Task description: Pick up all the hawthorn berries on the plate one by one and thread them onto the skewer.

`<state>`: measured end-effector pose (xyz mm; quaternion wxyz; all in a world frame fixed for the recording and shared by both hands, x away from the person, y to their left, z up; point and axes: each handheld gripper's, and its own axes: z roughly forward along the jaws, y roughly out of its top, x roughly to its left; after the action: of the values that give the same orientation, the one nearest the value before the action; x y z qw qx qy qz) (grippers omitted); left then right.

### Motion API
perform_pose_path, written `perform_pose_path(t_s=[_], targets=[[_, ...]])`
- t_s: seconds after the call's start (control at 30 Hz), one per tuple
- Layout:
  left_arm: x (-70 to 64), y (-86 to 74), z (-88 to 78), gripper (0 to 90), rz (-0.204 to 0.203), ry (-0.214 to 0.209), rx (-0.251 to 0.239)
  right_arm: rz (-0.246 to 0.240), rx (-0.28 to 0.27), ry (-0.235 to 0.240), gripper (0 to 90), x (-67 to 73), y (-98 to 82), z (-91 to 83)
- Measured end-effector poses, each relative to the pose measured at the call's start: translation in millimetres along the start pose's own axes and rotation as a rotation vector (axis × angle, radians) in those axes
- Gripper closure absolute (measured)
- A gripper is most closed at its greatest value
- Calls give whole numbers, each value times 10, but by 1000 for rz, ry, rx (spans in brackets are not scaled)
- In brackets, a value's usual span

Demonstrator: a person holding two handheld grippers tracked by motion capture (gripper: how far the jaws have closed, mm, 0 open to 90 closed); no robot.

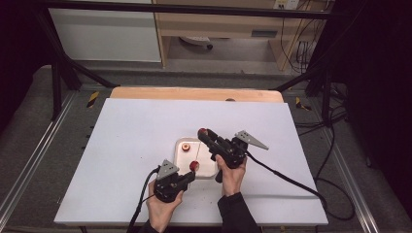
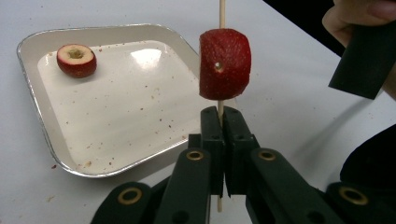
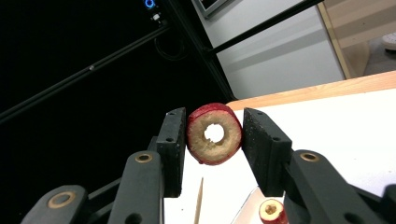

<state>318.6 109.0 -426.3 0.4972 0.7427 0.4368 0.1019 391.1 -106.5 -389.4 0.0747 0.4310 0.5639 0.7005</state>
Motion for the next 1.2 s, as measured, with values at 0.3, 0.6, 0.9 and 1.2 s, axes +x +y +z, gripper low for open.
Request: perform_pose_path(t_s=[0.3, 0.6, 0.9, 1.2], targets=[[13, 8, -14, 883, -20, -11, -10, -1, 3, -3, 612, -3, -53, 20], [8, 5, 1, 883, -33, -24, 1, -21, 7, -2, 612, -8, -74, 26], [23, 3, 23, 884, -70, -46, 9, -37, 13, 9, 612, -7, -92, 26], [26, -7, 24, 883, -95, -67, 3, -68, 28, 14, 612, -14, -72, 14]])
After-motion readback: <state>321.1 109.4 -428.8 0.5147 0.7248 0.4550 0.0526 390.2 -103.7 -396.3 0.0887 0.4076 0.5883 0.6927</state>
